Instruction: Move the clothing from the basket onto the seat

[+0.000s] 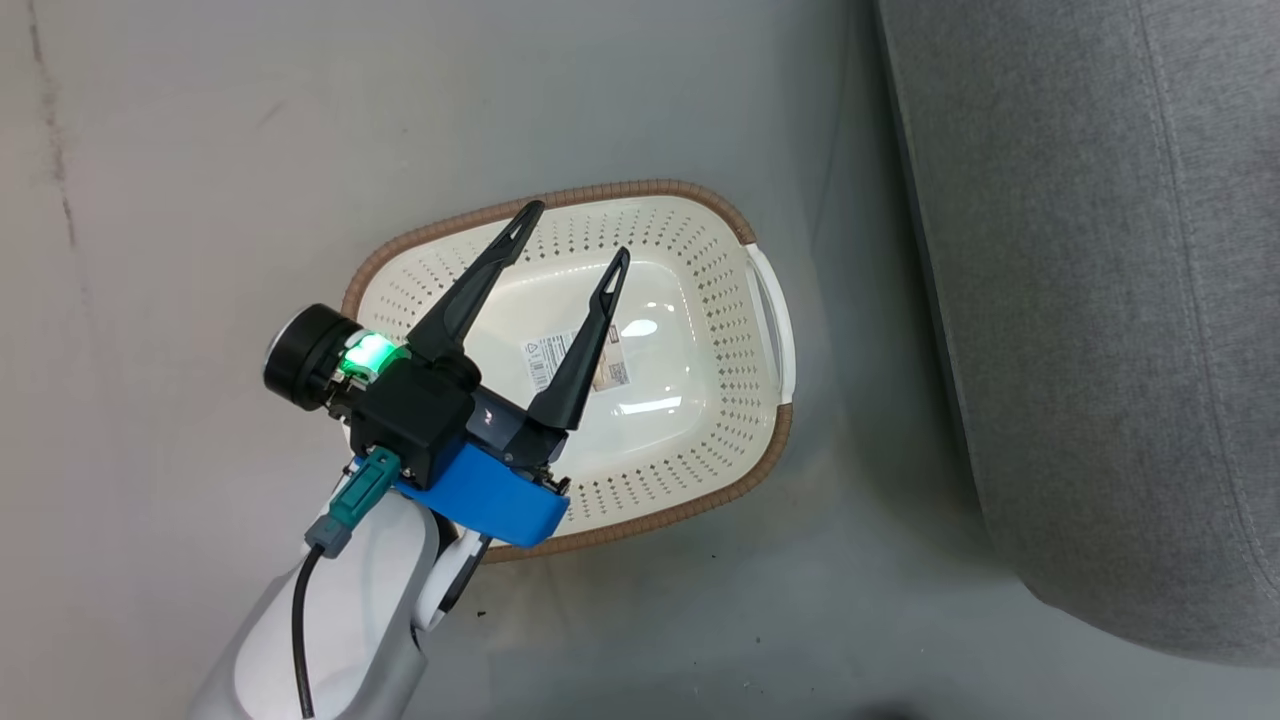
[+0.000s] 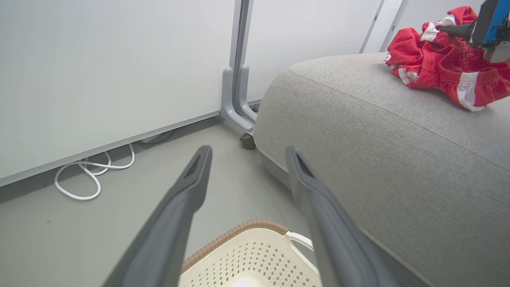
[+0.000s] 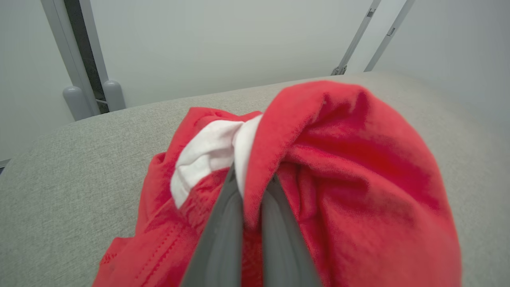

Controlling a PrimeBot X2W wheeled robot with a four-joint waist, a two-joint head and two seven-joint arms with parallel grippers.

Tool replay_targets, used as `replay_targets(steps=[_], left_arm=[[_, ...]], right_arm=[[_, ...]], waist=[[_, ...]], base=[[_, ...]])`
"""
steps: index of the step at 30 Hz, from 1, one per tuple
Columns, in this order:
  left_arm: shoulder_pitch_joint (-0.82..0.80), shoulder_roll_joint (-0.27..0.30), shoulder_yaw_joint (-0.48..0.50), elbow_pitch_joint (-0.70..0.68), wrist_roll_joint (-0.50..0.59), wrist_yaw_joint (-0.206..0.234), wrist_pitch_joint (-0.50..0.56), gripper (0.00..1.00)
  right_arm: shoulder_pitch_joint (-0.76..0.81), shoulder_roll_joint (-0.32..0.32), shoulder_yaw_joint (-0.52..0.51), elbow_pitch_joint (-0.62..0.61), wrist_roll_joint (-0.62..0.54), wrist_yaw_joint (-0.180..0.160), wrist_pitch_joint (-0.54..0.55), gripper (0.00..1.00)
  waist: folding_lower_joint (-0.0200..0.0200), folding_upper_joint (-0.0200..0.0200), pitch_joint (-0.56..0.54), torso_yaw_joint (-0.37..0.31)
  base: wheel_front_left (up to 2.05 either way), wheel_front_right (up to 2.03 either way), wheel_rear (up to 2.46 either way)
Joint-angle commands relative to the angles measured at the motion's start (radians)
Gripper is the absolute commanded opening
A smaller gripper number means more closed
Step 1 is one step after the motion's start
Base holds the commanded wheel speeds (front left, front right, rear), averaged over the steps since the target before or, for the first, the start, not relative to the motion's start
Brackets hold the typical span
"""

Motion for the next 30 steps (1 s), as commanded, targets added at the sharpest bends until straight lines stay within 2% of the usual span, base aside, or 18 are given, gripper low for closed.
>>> replay_targets(steps=[1, 2, 3, 9, 14, 19, 30], left_arm=[[-0.014, -0.003, 0.003, 0.002, -0.005, -0.007, -0.005, 1.00], [-0.012, -0.005, 0.003, 0.004, -0.006, -0.007, -0.005, 1.00], [-0.008, -0.008, 0.005, 0.007, -0.008, -0.007, -0.005, 1.00], [0.037, -0.043, 0.015, 0.030, -0.044, -0.007, -0.005, 1.00], [0.106, -0.065, 0.040, 0.052, -0.077, -0.007, -0.005, 1.00], [0.202, -0.079, 0.086, 0.067, -0.098, -0.007, -0.005, 1.00], [0.360, -0.108, 0.170, 0.086, -0.081, -0.007, -0.005, 1.00]], right_arm=[[-0.006, -0.005, 0.007, 0.010, -0.011, 0.000, -0.009, 0.50], [-0.007, -0.008, 0.014, 0.017, -0.014, 0.000, -0.012, 0.91], [-0.006, -0.009, 0.020, 0.023, -0.017, 0.000, -0.017, 1.00], [0.053, -0.018, 0.077, 0.040, -0.025, 0.000, -0.043, 1.00], [0.158, 0.008, 0.143, -0.017, -0.001, 0.000, -0.040, 1.00], [0.297, 0.050, 0.208, -0.116, 0.009, 0.000, -0.006, 1.00], [0.614, 0.161, 0.298, -0.410, 0.079, 0.000, 0.090, 1.00]], waist=[[-0.0001, 0.0000, -0.014, -0.001], [-0.0001, 0.0000, -0.022, -0.001], [-0.0001, 0.0000, -0.033, 0.000], [-0.0001, 0.0000, -0.141, 0.023], [-0.0001, 0.0000, -0.273, 0.047], [-0.0001, 0.0000, -0.407, 0.055], [-0.0001, 0.0000, -0.598, 0.117]], base=[[0.00, 0.00, 0.00], [0.00, 0.00, 0.00], [0.00, 0.00, 0.00], [0.00, 0.00, 0.00], [0.00, 0.00, 0.00], [0.00, 0.00, 0.00], [0.00, 0.00, 0.00]])
